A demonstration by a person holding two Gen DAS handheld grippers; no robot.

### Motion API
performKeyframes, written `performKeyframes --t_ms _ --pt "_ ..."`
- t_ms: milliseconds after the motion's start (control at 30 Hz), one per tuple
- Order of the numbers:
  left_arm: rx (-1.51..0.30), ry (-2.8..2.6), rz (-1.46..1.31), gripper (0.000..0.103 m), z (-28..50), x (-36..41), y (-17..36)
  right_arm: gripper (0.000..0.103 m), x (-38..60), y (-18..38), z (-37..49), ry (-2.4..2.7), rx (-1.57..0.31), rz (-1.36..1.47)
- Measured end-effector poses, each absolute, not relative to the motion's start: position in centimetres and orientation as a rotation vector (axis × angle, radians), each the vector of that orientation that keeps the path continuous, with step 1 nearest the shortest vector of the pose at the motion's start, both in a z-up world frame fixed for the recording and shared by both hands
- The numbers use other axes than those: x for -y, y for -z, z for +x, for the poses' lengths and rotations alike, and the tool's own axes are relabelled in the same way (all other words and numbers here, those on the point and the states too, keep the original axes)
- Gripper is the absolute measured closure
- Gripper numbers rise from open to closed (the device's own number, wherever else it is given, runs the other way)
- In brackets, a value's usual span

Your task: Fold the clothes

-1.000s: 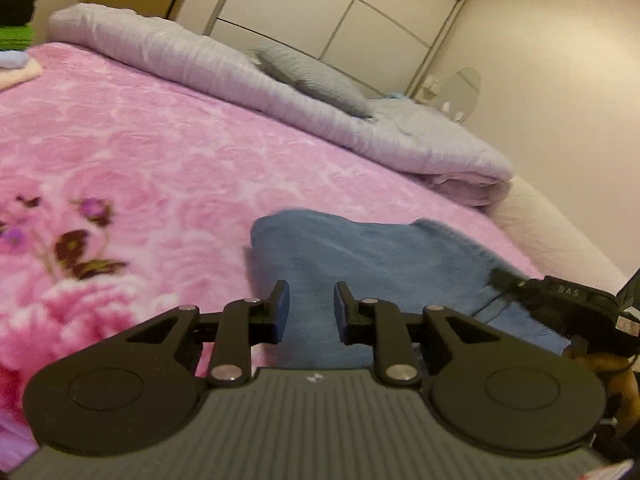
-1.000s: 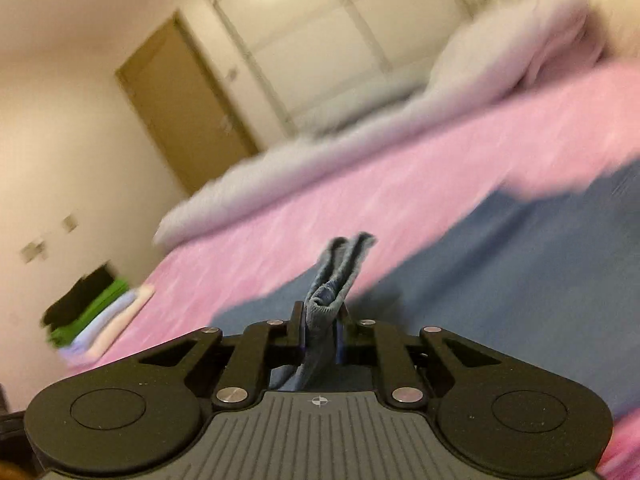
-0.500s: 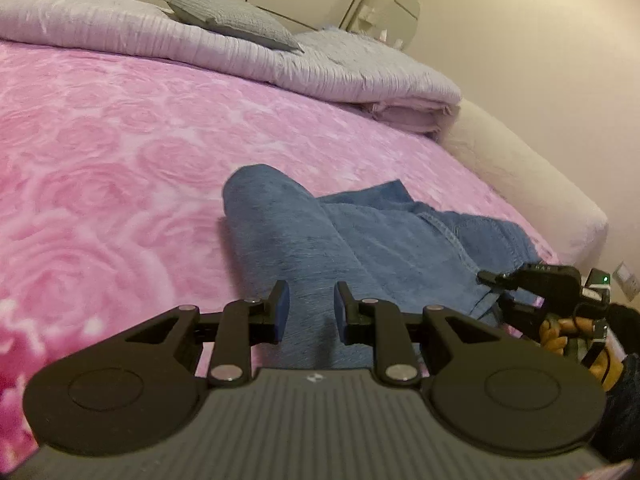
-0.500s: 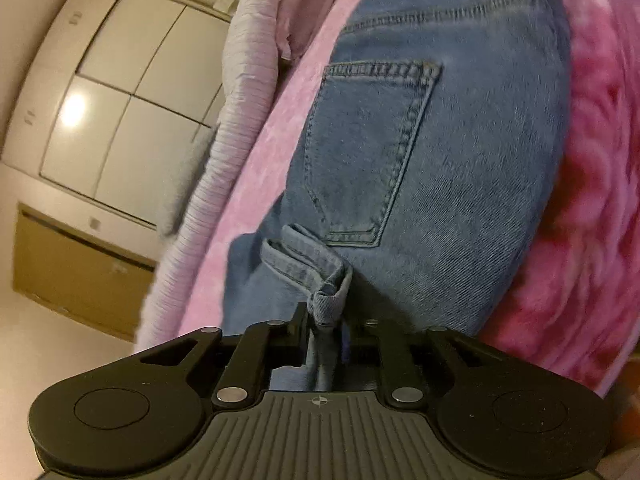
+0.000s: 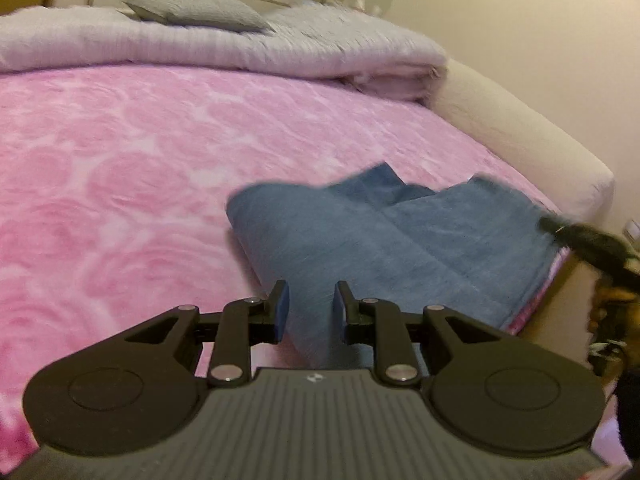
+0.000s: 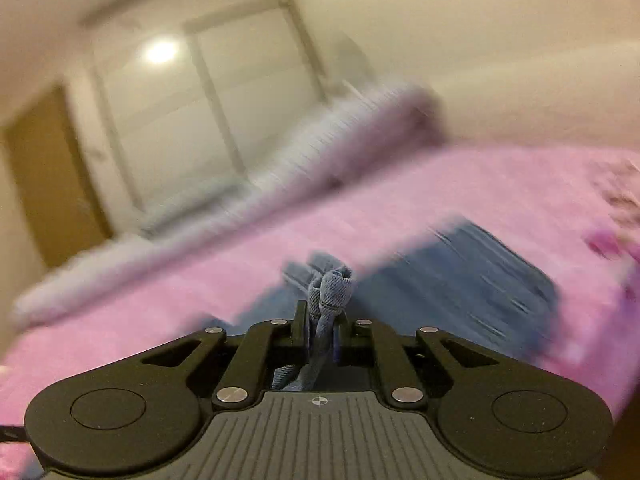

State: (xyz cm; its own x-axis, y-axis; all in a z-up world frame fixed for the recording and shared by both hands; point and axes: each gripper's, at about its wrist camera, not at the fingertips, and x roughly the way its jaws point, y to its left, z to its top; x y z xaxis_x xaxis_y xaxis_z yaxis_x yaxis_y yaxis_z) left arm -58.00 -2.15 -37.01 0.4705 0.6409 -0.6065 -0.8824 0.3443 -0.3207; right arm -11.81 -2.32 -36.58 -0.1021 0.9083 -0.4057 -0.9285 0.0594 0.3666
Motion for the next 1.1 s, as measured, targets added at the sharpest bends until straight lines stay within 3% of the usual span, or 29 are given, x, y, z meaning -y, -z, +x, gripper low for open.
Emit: performKeyframes --t_ms 133,300,433,567,1100 --pt "-0.476 -1.02 -0.66 0.084 -56.0 1.3 37.7 0.094 2.2 40.6 -7.2 -1.501 -0.866 0.04" --pt "-0.521 -1.015 -0.635 0.084 -54.2 0.8 37.5 0.094 3.2 36.7 -7.7 -1.577 -0.637 0.026" --pt "-0.552 -1.0 -0.622 0.084 -52.4 0.4 37.6 0.094 2.6 36.7 -6.3 -1.503 -0.593 0.058" --pt "-0.582 -0.982 -0.61 0.084 -50.5 -0.1 38.3 0.094 1.9 40.0 -3.2 -1.457 -0.76 0.073" --pt "-0.574 -0.969 -0.622 0.089 -50.3 -0.5 38.9 0.093 -1.2 39.1 -4.8 -1.416 -0.516 0.068"
